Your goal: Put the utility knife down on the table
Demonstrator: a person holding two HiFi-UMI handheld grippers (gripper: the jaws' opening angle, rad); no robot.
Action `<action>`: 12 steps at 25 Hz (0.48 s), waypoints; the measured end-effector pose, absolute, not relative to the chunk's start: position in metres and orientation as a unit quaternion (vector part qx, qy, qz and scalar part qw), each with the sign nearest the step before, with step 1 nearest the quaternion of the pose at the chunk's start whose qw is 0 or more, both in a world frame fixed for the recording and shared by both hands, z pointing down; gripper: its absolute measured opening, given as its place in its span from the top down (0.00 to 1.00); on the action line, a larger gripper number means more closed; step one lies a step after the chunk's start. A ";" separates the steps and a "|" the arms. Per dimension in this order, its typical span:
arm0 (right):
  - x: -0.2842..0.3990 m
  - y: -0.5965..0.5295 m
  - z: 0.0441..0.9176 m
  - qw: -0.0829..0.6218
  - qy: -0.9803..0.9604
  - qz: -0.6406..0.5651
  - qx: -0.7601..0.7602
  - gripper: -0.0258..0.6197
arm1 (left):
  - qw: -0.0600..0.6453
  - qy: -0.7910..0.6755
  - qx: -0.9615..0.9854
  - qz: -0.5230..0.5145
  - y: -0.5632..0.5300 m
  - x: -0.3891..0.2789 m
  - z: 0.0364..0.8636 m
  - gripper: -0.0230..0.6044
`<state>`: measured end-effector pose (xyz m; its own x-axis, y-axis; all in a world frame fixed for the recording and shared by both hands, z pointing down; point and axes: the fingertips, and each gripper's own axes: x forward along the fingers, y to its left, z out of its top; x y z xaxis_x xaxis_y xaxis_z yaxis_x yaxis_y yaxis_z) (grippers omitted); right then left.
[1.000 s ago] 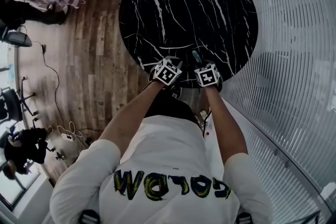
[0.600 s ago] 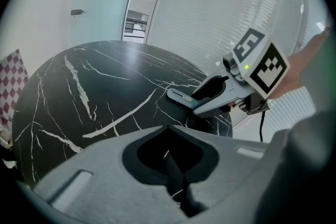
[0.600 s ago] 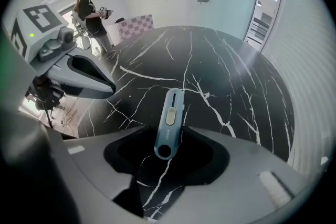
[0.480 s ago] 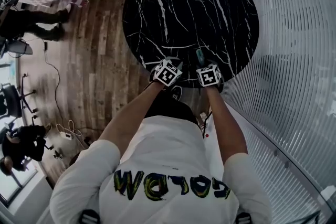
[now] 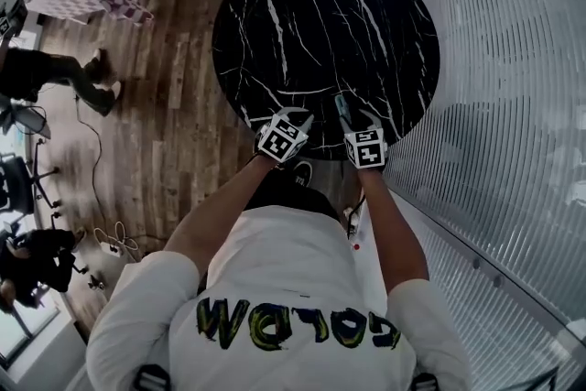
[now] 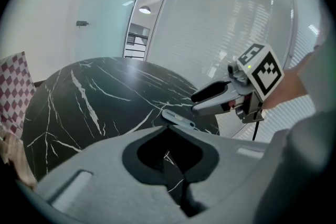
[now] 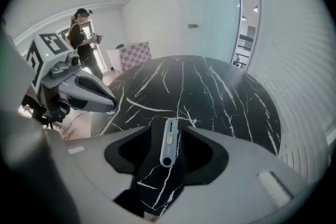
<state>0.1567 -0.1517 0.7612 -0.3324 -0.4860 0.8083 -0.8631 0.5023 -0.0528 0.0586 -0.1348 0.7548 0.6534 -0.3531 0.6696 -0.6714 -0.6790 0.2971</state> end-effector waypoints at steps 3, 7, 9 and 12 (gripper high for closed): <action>0.152 -0.153 0.728 0.340 -0.793 0.234 0.448 0.69 | 0.265 -0.304 0.877 0.262 -0.139 0.060 0.725 0.96; 0.138 -0.152 0.677 0.288 -0.813 0.215 0.458 0.73 | 0.247 -0.310 0.893 0.214 -0.142 0.061 0.676 0.96; 0.130 -0.148 0.649 0.261 -0.823 0.205 0.462 0.76 | 0.240 -0.311 0.901 0.185 -0.140 0.061 0.647 0.96; 0.123 -0.142 0.603 0.215 -0.833 0.188 0.473 0.80 | 0.232 -0.315 0.909 0.143 -0.133 0.058 0.604 0.96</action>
<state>0.1228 -0.1425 0.6030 -0.4599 -0.7079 0.5360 -0.8695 0.4816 -0.1100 0.0583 -0.1333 0.6044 0.7607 -0.5057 0.4069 -0.6389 -0.6938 0.3322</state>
